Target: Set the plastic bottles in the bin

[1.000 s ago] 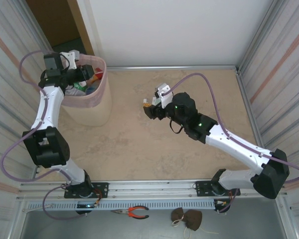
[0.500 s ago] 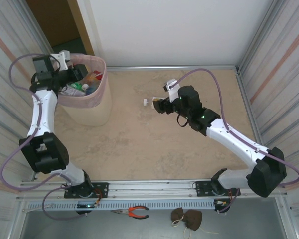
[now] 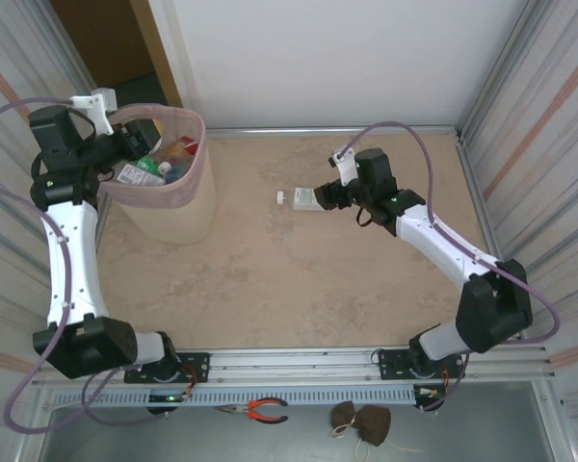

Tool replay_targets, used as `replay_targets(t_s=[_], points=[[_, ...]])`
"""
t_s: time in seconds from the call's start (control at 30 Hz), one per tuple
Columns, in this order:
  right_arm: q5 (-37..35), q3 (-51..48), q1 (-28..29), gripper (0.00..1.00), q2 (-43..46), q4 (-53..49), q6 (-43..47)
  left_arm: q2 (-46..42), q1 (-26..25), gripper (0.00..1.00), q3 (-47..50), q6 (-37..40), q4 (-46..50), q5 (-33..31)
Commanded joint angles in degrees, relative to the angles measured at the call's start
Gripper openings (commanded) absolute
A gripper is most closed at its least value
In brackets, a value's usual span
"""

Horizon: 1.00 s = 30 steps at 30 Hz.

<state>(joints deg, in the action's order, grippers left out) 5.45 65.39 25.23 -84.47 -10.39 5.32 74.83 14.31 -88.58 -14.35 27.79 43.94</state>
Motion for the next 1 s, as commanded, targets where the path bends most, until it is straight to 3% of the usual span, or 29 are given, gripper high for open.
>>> replay_targets(t_s=[0.0, 0.17, 0.4, 0.53, 0.97], points=[[6.52, 3.18, -2.94, 0.78, -4.42, -3.93, 10.67, -3.13, 0.48, 0.5, 1.11, 0.51, 1.91, 2.48], [11.52, 9.98, -5.71, 0.79, -12.48, -10.88, 22.75, -5.69, 0.52, 0.51, 3.5, -0.1, 2.22, 3.37], [11.21, 21.4, -5.93, 0.86, -24.81, -20.87, 37.72, -8.11, 0.53, 0.51, 5.97, -0.99, 2.68, 4.04], [11.13, 28.12, -5.06, 0.97, -31.07, -25.39, 42.39, -9.18, 0.53, 0.51, 6.81, -1.34, 3.17, 4.39], [11.5, 45.18, -3.12, 0.98, -46.41, -34.0, 50.22, -10.76, 0.5, 0.53, 6.35, 0.87, 6.62, 3.52]])
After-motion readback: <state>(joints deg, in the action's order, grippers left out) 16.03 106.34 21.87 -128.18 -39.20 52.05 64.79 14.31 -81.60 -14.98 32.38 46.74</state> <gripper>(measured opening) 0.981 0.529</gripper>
